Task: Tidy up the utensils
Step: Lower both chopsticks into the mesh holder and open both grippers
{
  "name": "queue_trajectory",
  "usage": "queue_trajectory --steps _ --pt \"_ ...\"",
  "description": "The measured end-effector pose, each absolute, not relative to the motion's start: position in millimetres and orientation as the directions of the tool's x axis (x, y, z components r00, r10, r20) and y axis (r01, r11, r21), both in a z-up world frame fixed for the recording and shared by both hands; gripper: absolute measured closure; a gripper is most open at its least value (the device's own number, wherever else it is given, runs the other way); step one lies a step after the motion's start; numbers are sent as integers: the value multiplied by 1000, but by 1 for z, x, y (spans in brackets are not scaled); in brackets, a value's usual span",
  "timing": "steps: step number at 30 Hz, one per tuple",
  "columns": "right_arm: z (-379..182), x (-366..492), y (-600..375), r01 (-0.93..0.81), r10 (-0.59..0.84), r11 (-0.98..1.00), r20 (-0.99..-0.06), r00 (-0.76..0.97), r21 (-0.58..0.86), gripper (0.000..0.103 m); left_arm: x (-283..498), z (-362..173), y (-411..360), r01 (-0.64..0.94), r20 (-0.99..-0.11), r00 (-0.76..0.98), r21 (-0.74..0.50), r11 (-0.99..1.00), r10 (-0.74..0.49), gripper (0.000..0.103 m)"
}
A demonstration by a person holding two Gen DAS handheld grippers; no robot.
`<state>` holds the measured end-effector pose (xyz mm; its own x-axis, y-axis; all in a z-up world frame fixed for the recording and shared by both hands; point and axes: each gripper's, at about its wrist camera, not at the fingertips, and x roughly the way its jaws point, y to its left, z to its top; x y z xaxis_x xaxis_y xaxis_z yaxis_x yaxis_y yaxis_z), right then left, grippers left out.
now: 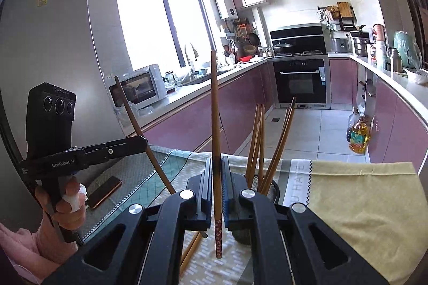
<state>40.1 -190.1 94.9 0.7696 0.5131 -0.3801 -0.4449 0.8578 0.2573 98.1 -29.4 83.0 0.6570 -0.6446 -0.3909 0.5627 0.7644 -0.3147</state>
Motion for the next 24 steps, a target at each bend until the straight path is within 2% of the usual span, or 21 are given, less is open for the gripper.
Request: queue_trajectory --steps 16,24 --pt "123 65 -195 -440 511 857 -328 794 268 98 126 126 -46 563 -357 694 -272 780 -626 96" --pt "106 76 -194 -416 502 862 -367 784 291 98 136 113 -65 551 -419 688 -231 802 -593 96"
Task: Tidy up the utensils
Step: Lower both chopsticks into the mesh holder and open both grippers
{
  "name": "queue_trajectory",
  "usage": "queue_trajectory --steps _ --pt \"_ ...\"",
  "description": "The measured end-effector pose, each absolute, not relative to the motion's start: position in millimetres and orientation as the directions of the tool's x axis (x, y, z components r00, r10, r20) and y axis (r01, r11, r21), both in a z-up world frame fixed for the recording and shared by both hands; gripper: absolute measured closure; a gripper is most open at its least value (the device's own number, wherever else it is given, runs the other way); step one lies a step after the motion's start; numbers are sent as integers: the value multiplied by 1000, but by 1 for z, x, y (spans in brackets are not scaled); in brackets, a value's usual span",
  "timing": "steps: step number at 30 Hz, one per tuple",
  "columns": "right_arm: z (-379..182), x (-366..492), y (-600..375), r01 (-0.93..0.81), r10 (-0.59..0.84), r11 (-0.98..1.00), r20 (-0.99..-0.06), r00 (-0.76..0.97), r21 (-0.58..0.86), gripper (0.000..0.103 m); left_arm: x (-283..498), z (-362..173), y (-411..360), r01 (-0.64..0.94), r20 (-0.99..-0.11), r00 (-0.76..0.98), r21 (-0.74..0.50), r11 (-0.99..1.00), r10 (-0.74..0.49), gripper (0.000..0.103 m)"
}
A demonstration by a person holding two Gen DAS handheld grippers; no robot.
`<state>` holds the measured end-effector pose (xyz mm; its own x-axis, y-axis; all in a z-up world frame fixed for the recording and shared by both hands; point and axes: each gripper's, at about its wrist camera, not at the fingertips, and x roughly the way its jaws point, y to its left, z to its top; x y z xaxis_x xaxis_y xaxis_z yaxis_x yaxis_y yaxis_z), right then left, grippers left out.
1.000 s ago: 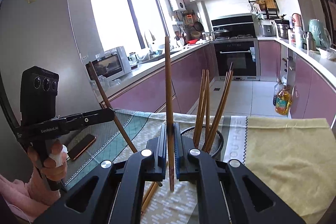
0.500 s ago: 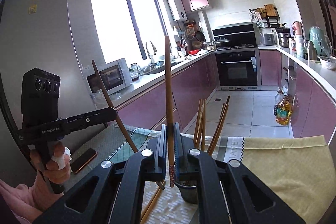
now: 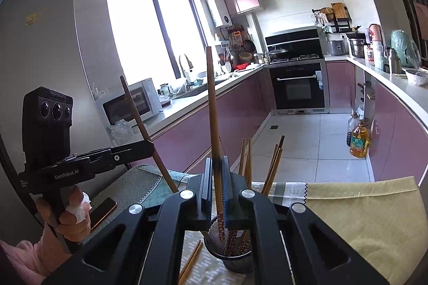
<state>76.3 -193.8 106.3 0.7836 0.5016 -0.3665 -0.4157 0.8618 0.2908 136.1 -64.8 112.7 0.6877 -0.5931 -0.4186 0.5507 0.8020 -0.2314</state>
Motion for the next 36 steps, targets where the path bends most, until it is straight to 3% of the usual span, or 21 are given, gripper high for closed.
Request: queue_trajectory --steps 13,21,36 --pt "71 97 -184 -389 496 868 -495 713 311 98 148 81 -95 578 -552 625 -149 803 -552 96" --pt "56 114 -188 -349 478 877 -533 698 329 98 174 58 -102 552 -616 592 -161 818 -520 95" --pt "56 109 -187 -357 486 873 -525 699 332 95 189 49 -96 527 -610 592 -202 825 -527 95"
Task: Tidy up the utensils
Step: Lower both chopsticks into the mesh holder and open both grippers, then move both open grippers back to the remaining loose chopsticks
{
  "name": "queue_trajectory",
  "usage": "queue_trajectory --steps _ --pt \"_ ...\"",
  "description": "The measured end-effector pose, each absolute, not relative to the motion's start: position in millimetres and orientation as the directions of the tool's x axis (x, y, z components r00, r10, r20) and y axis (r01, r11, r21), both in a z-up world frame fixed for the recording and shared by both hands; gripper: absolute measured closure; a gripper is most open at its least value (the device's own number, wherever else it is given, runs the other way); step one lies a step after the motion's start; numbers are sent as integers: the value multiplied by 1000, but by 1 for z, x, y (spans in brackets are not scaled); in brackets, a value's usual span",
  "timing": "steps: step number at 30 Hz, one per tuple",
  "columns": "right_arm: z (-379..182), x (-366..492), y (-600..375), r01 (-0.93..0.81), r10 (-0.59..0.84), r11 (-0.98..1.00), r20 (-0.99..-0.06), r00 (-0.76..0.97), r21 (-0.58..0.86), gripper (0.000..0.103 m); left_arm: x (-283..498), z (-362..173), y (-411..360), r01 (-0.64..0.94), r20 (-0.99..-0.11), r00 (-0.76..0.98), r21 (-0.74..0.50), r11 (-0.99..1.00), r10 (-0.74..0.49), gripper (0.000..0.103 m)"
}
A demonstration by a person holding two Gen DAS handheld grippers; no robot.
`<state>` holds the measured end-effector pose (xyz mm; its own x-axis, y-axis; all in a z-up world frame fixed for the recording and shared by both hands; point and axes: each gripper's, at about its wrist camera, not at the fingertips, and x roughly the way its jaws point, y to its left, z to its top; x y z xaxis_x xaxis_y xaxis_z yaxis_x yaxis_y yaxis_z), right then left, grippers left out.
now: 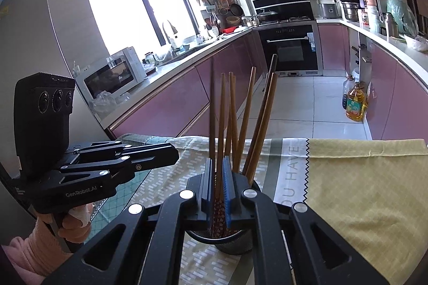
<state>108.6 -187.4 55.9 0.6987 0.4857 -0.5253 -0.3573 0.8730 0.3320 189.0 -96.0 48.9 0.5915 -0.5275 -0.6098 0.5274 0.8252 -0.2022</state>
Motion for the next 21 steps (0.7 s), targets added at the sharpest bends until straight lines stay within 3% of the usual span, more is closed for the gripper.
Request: queue_trajectory --steps 4,10,16,21 --pt "56 103 -187 -369 495 868 -521 695 332 95 181 49 -89 518 -590 612 -204 831 -527 93" --pt "54 82 -180 -401 513 858 -514 688 321 83 156 56 -72 488 -533 683 -175 855 -499 73" --pt "37 55 -161 -451 539 841 -545 643 299 72 127 50 -47 444 -500 731 -168 880 -464 43" --pt "-1 44 -137 -464 536 835 -628 564 295 66 110 27 -28 377 -525 750 -160 912 -402 32"
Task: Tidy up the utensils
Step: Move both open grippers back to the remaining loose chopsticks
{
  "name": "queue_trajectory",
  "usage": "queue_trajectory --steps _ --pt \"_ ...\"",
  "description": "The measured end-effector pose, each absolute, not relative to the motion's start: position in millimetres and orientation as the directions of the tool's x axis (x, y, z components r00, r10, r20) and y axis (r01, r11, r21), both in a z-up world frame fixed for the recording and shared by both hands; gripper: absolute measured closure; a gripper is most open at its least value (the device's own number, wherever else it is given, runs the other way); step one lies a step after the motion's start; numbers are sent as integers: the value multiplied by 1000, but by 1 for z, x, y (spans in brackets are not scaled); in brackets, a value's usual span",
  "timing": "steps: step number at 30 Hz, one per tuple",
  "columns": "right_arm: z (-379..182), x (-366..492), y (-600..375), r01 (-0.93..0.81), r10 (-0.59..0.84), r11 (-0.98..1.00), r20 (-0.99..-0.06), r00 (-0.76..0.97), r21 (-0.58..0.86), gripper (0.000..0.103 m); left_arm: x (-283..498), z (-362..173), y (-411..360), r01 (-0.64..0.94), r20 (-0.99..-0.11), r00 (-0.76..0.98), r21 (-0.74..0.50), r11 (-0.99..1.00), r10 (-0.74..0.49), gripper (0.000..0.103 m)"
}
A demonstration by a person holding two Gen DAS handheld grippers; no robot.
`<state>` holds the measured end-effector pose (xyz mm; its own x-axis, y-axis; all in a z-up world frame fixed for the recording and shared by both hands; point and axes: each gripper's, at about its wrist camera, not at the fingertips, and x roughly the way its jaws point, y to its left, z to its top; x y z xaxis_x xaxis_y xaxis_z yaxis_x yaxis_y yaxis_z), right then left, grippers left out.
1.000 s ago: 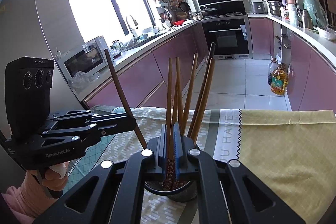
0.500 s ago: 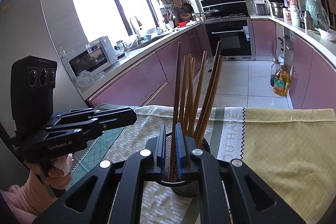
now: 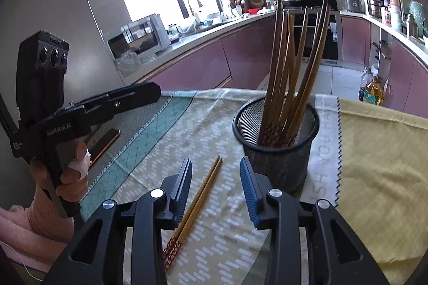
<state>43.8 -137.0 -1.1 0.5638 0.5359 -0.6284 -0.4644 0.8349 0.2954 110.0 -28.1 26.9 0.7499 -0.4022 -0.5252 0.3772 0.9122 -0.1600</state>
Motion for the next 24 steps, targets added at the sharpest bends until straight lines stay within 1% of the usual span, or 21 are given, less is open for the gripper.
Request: queue_trajectory --steps 4,7,9,10,18,24 --pt "-32 42 -118 -461 515 839 -691 507 288 66 102 5 -15 324 -567 750 -135 936 -341 30" --pt "-47 38 -110 -456 505 842 -716 482 287 66 97 -13 -12 299 -603 737 -115 947 -306 30" --pt "-53 38 -105 -450 487 851 -730 480 271 66 93 -24 -10 281 -622 731 -98 955 -279 25" --pt "-55 38 -103 -449 481 853 -735 478 267 66 92 -28 -9 275 -629 730 -88 957 -268 23" --pt "-60 33 -95 -450 473 855 -746 469 259 66 83 -50 -10 261 -661 713 -59 964 -233 22" --pt "-58 30 -85 -462 440 863 -756 484 206 65 81 -57 -10 259 -678 696 -74 963 -239 22"
